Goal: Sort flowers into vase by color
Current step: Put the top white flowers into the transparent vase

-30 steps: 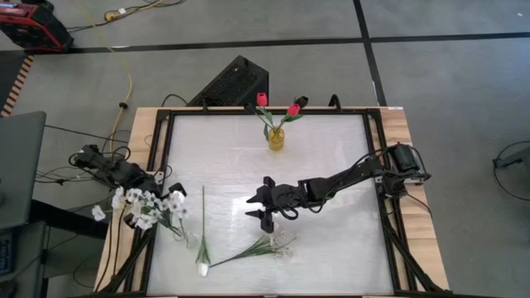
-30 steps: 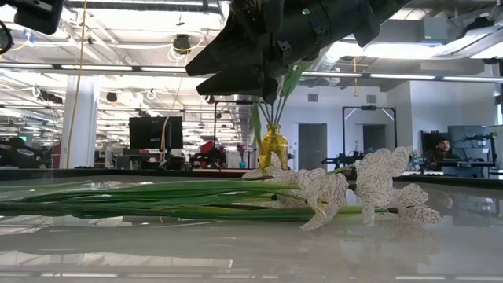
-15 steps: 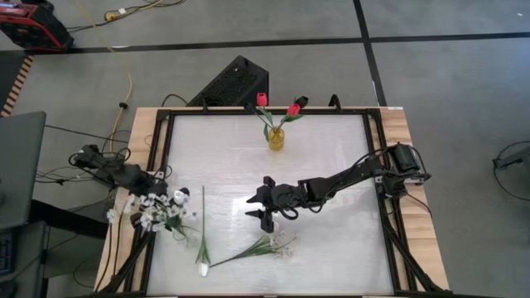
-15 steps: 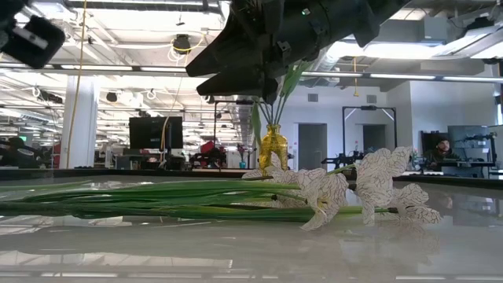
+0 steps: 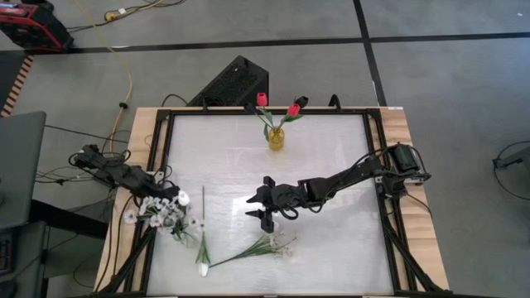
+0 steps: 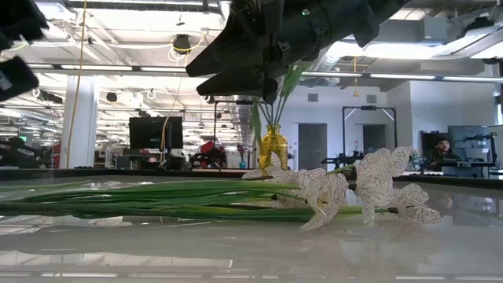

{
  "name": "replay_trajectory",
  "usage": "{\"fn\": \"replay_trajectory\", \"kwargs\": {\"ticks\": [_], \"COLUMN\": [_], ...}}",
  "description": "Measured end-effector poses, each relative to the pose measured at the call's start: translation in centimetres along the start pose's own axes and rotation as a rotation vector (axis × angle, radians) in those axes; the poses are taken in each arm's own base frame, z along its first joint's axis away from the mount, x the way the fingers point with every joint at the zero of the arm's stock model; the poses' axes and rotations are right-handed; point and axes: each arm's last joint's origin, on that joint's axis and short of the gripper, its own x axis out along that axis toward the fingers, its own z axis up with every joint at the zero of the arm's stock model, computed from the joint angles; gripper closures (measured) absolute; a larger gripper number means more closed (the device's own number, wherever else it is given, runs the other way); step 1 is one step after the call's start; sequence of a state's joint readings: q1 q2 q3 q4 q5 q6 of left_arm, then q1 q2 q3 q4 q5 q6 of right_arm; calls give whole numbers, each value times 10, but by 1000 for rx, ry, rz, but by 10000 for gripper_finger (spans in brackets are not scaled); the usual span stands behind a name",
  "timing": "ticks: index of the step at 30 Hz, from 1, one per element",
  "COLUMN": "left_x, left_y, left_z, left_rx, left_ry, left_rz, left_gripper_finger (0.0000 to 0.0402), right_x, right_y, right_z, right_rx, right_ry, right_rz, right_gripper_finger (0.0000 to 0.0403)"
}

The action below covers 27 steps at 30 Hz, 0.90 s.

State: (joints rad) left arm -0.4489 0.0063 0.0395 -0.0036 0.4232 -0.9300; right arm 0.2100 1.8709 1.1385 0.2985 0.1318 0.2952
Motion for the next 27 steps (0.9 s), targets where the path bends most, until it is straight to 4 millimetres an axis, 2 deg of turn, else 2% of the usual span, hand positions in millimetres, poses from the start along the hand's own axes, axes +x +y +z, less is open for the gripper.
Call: {"fn": "replay_trajectory", "kwargs": {"ticks": [5, 11, 16, 19, 27], "left_x": [-2, -8, -12, -12, -13], "left_y": [-2, -17, -26, -24, -17], "left_z": [1, 8, 15, 13, 8], "left_rx": [-112, -147, -44, 18, 52], "left_ry": [28, 43, 5, 23, 65], "left_rz": [28, 71, 81, 108, 178], "left_gripper_finger": [265, 265, 265, 265, 265], "right_x": [0, 0, 0, 0, 0], "right_y": [0, 0, 0, 0, -1], "right_z": [0, 0, 0, 0, -3], "right_rx": [0, -5, -13, -15, -20], "right_ry": [1, 3, 3, 4, 33], "right_rz": [3, 5, 5, 5, -4], "right_gripper_finger": [179, 179, 179, 179, 179]}}
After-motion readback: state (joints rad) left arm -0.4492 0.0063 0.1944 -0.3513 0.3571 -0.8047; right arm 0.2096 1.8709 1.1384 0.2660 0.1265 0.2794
